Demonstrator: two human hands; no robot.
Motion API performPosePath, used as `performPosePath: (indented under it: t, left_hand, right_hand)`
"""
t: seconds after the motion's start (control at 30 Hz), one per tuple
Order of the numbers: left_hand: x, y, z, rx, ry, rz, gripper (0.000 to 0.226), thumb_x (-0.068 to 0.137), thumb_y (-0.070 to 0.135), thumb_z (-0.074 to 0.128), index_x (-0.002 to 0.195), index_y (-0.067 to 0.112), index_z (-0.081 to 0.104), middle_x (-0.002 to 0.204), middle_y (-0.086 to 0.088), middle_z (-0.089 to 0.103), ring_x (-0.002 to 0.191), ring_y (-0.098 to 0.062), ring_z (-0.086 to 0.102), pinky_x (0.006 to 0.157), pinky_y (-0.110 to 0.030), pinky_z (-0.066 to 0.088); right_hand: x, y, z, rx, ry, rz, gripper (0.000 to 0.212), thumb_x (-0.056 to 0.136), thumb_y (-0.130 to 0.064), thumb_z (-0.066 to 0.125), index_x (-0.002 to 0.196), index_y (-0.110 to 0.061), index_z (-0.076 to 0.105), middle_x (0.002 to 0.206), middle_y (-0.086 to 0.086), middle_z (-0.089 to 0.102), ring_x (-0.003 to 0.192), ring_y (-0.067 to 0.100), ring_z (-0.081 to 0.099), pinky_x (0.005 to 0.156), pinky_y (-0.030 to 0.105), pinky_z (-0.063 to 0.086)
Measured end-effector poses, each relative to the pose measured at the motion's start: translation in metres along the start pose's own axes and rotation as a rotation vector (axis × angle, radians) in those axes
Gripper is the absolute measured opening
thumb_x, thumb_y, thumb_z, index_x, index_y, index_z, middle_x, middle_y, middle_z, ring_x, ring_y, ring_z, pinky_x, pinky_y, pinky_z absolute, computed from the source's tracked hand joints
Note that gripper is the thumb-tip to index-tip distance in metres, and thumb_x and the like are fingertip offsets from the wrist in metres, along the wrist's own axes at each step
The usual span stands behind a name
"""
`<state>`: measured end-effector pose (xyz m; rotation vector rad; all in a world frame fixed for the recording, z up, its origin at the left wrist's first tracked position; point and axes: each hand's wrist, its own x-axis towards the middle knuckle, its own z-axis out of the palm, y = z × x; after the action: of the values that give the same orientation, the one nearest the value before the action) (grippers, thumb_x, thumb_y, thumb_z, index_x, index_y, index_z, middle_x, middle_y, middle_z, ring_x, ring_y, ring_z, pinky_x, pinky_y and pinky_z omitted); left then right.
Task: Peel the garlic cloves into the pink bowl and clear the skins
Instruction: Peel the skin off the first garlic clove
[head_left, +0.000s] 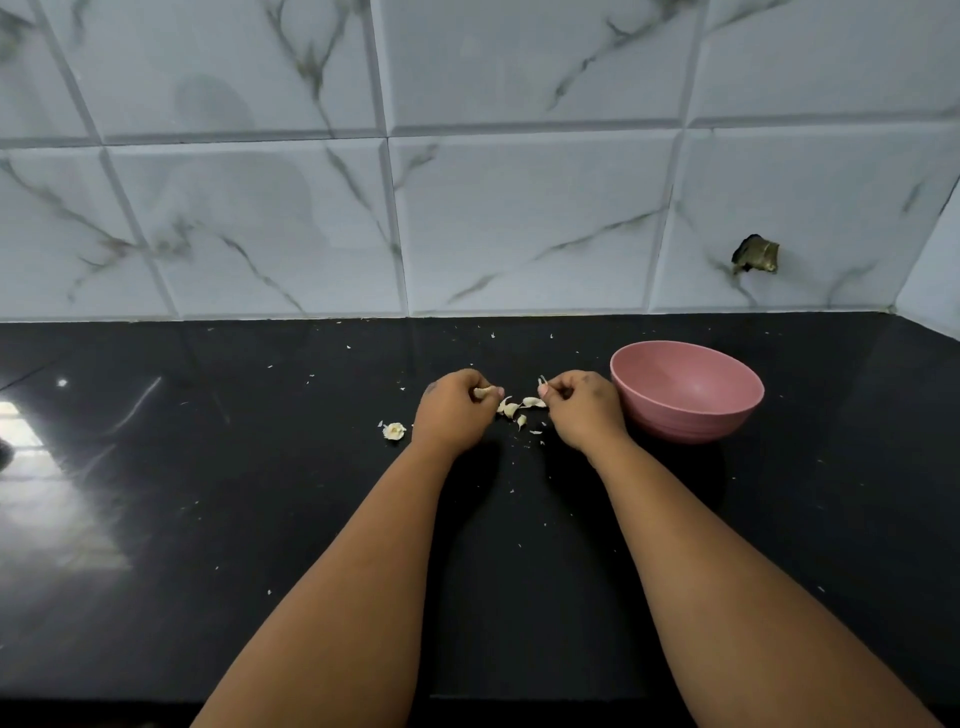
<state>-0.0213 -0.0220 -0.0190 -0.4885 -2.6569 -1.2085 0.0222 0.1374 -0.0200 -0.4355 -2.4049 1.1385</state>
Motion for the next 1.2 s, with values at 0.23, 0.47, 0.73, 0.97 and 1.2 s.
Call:
performPosePath:
  t: [0.23,0.47,0.73,0.97,1.2]
  left_hand:
    - [-0.003,-0.001,0.0,0.249,-0.061,-0.033,0.026,0.087,0.031,0.063,0.113,0.029,0.068,0.112,0.003,0.062,0.122,-0.023,0.037,0.091,-0.033,0.043]
    - [-0.003,0.01,0.007,-0.291,0.034,-0.019,0.038,0.089,0.034,0.071,0.122,0.017,0.067,0.082,0.012,0.068,0.098,-0.014,0.065,0.095,-0.032,0.049]
    - [-0.004,0.009,0.008,-0.827,0.021,-0.152,0.01,0.078,0.01,0.081,0.085,0.013,0.076,0.084,-0.007,0.077,0.086,-0.019,0.074,0.081,-0.026,0.058]
    - [-0.009,0.011,0.002,-0.898,-0.002,-0.181,0.007,0.082,0.005,0.077,0.085,0.011,0.073,0.077,-0.002,0.076,0.074,-0.009,0.072,0.064,-0.016,0.053]
    - [-0.008,0.008,0.0,-0.864,-0.01,-0.193,0.016,0.08,0.005,0.079,0.093,0.011,0.073,0.085,-0.009,0.074,0.08,-0.017,0.069,0.074,-0.028,0.053]
  right_hand:
    - [0.001,-0.003,0.002,0.116,0.042,-0.006,0.007,0.088,-0.019,0.069,0.085,-0.013,0.07,0.076,0.001,0.069,0.072,0.016,0.065,0.072,0.029,0.054]
    - [-0.008,-0.009,0.006,0.697,-0.156,0.193,0.021,0.09,0.007,0.06,0.107,0.001,0.069,0.1,0.015,0.071,0.086,0.019,0.068,0.084,0.026,0.055]
    - [-0.014,-0.019,0.006,0.935,-0.155,0.224,0.012,0.084,0.006,0.067,0.094,0.0,0.069,0.092,0.015,0.071,0.084,0.019,0.068,0.082,0.023,0.056]
    - [-0.017,-0.024,0.007,1.146,-0.197,0.337,0.01,0.084,0.01,0.065,0.085,0.001,0.067,0.077,0.011,0.072,0.067,0.013,0.071,0.061,0.015,0.055]
    - [-0.021,-0.028,0.007,1.093,-0.219,0.363,0.008,0.081,0.006,0.069,0.086,0.003,0.064,0.088,0.019,0.071,0.07,0.021,0.072,0.06,0.018,0.055]
